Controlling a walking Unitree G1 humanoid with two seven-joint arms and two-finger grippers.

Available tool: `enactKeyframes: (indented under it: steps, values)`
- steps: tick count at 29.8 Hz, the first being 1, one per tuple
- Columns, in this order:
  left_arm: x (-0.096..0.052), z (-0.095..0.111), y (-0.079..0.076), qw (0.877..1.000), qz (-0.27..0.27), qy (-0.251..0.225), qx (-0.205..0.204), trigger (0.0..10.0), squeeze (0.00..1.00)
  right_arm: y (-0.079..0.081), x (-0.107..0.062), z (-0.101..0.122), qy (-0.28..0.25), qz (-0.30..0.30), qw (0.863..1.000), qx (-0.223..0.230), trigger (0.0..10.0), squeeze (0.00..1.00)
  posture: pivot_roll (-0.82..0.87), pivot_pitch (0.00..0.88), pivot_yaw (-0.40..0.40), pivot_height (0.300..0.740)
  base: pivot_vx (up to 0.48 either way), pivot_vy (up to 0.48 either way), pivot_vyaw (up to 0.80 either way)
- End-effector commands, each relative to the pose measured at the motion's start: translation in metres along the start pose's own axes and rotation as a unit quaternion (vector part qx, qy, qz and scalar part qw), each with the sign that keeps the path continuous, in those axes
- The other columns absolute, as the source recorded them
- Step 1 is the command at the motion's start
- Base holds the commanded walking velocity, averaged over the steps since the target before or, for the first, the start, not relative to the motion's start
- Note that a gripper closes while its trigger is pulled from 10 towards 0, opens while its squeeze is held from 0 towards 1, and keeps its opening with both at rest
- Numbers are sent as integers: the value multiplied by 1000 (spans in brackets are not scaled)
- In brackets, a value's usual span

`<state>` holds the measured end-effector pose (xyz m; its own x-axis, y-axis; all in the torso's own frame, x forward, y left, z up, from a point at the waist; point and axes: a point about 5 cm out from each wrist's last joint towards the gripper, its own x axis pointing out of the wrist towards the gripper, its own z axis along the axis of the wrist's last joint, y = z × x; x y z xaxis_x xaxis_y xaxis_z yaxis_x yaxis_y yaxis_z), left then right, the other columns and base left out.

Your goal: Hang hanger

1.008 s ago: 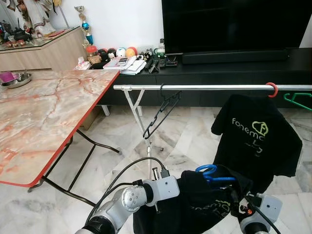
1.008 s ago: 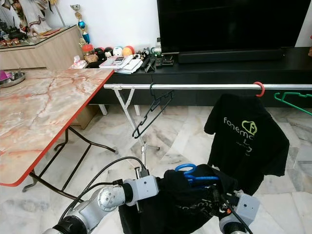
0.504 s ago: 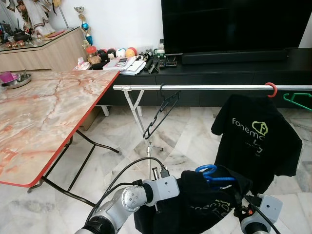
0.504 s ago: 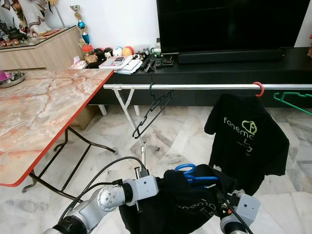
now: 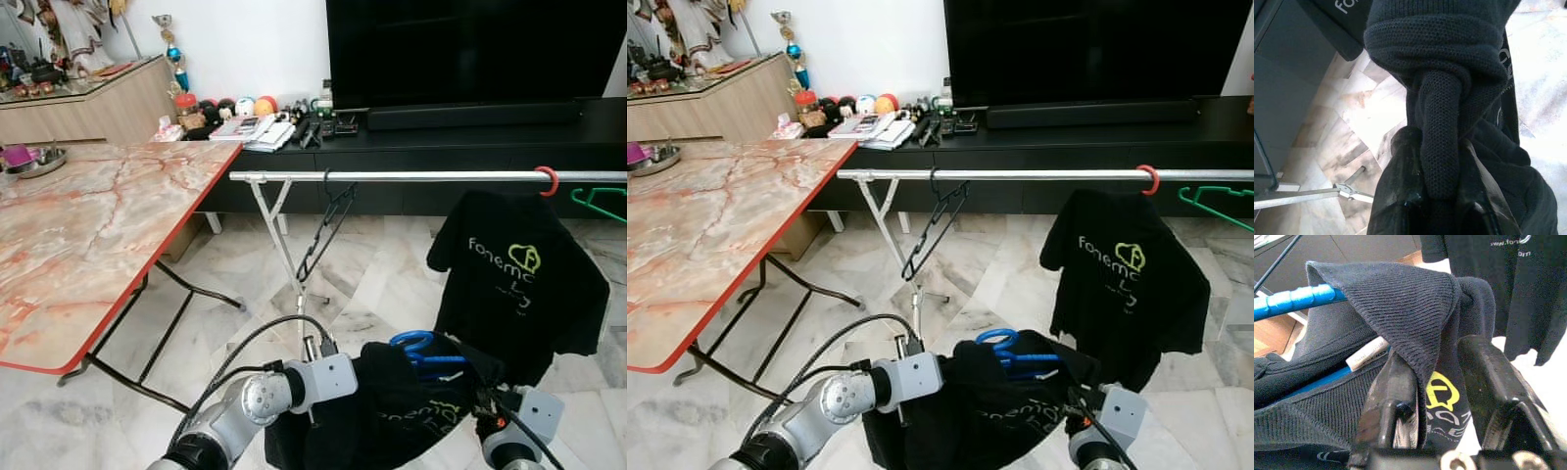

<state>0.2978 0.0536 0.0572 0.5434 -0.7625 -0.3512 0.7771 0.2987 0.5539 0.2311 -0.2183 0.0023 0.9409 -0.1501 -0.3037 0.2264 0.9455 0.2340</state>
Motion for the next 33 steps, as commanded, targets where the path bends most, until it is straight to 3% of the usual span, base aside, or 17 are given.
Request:
enactKeyframes:
  steps: [1, 17, 27, 31, 33]
  values:
    - [-2, 4, 4, 1000, 6, -14, 12, 0, 0, 3, 2, -2, 5, 3, 1000, -2, 0, 0, 4, 0, 97, 740, 0, 0, 0]
    - [-11, 3, 4, 999, -8, -20, 44, 0, 0, 3, 8, -3, 18, 5, 1000, -12, 0, 0, 19, 0, 100, 740, 0, 0, 0]
    - [-29, -21, 3, 994, -31, 44, 94, 0, 0, 1, 14, 14, -18, -6, 1000, -15, 0, 0, 22, 0, 102, 740, 0, 0, 0]
    - [-37, -31, 1, 983, -56, 81, 155, 0, 0, -3, 17, 22, -35, -24, 999, -11, 0, 0, 20, 1, 100, 740, 0, 0, 0]
    - [-41, -34, 2, 982, -53, 88, 161, 0, 0, -7, 18, 27, -43, -39, 998, -9, 0, 0, 23, 2, 100, 740, 0, 0, 0]
